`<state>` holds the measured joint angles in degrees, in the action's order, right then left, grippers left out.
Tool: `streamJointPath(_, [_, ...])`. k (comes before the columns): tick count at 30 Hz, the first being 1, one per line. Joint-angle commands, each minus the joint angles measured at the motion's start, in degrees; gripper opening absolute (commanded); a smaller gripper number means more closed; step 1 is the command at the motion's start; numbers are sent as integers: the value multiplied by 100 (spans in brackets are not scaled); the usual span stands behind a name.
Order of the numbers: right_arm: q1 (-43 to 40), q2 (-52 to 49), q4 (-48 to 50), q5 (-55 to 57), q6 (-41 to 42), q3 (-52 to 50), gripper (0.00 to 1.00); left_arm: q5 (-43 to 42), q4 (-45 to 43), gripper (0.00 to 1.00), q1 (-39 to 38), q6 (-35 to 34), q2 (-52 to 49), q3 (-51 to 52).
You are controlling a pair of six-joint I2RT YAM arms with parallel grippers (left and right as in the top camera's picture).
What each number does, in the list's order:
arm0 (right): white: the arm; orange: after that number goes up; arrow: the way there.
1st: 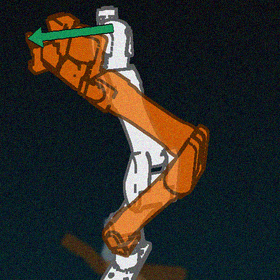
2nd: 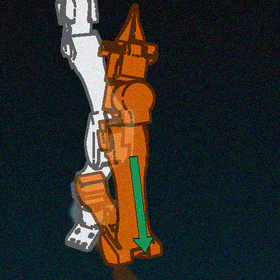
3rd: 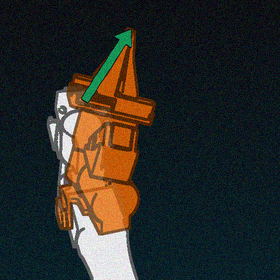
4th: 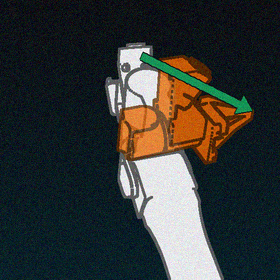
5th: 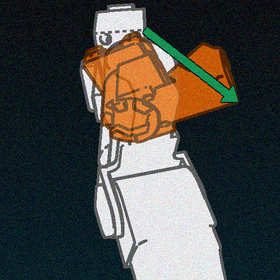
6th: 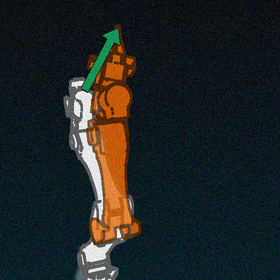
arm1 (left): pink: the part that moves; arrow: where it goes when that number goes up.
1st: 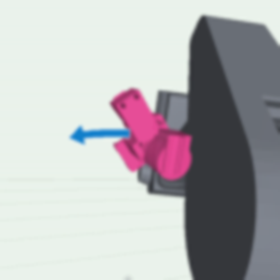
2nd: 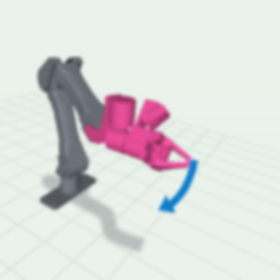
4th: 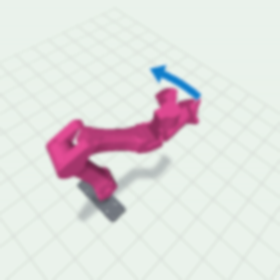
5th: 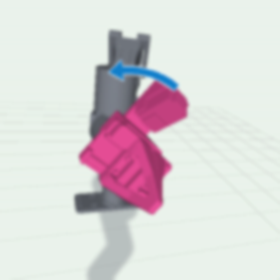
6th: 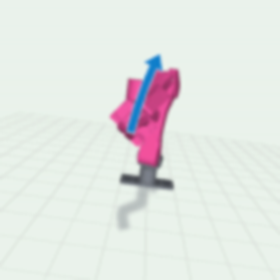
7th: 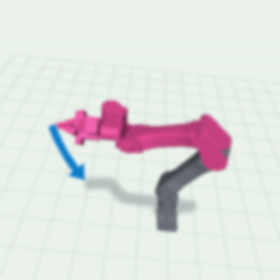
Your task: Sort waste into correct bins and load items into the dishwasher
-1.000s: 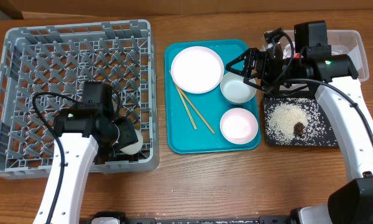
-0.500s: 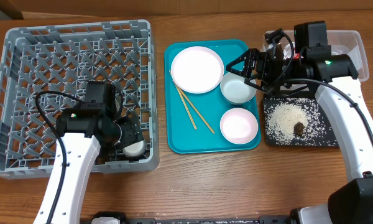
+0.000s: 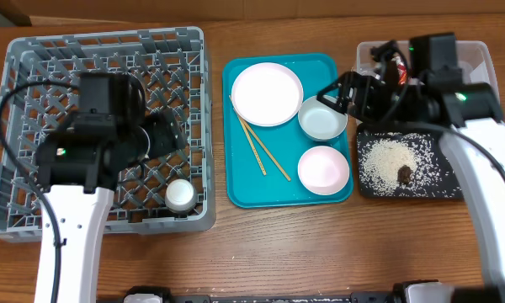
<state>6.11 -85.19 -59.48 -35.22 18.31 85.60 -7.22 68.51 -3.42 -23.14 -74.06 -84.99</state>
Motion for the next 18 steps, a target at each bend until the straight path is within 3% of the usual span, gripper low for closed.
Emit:
streamJointPath(1, [26,680,-247,1008,-76,319,100,-514,-46,77,-55,321,24,-289])
streamJointPath(7, [24,1141,-627,1331,-83,319,100,-616,-223,69,-509,474,26,-343])
streamJointPath(12, [26,1182,-715,1261,-87,319,100,-146,-278,70,-1226,535,26,-671])
streamJointPath(18, [74,1182,-837,1080,-732,319,100,260,-205,68,-1926,511,33,-962])
